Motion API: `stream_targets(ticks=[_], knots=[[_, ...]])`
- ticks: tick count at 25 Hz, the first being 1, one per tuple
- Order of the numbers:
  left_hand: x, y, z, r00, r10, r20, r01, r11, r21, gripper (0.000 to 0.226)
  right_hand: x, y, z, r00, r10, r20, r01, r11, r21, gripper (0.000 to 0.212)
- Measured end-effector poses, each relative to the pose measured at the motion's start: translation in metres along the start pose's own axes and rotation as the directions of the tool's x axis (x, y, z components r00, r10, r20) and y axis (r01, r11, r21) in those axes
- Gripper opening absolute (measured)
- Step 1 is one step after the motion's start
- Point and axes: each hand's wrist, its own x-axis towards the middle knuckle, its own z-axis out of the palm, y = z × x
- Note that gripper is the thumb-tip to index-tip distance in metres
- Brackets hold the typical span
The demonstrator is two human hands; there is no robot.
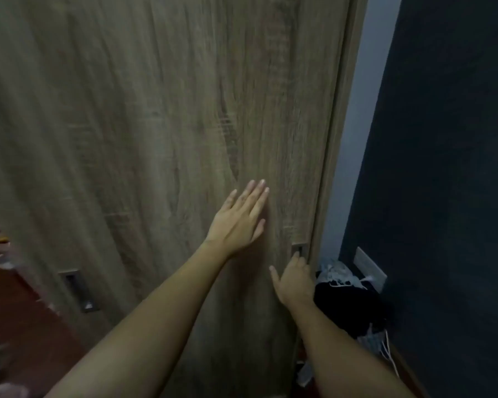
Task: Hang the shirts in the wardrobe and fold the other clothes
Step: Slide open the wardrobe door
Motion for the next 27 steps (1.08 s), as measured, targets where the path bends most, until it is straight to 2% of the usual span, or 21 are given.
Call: stream_targets(ticks=[2,5,9,12,18,27], knots=[[0.015,0.005,0.025,0.992,0.021,-0.123,-0.009,0.995,0.097,0.061,0.02,0.003,0.01,0.998,0.033,-0.061,-0.027,0.994,0.104,0.079],[0.031,0.003,0.055,0.972,0.036,-0.231,0.026,0.966,0.258,0.063,0.039,0.002,0.022,0.991,0.074,-0.112,-0.048,0.973,0.226,0.069],[0.035,-0.017,0.076,0.935,0.129,-0.329,-0.005,0.935,0.354,0.068,0.051,0.003,0.035,0.978,0.118,-0.174,-0.067,0.959,0.276,0.07],[0.029,-0.027,0.081,0.913,0.152,-0.378,-0.015,0.94,0.341,0.069,0.052,-0.003,0.045,0.975,0.106,-0.195,-0.047,0.957,0.285,0.07],[-0.002,-0.073,0.07,0.915,0.152,-0.373,-0.012,0.936,0.351,0.066,0.031,-0.05,0.063,0.97,0.078,-0.231,-0.026,0.974,0.223,0.069],[-0.099,-0.199,0.039,0.924,0.138,-0.357,0.007,0.927,0.375,0.071,-0.029,-0.177,0.124,0.975,0.046,-0.217,0.017,0.961,0.277,0.065]])
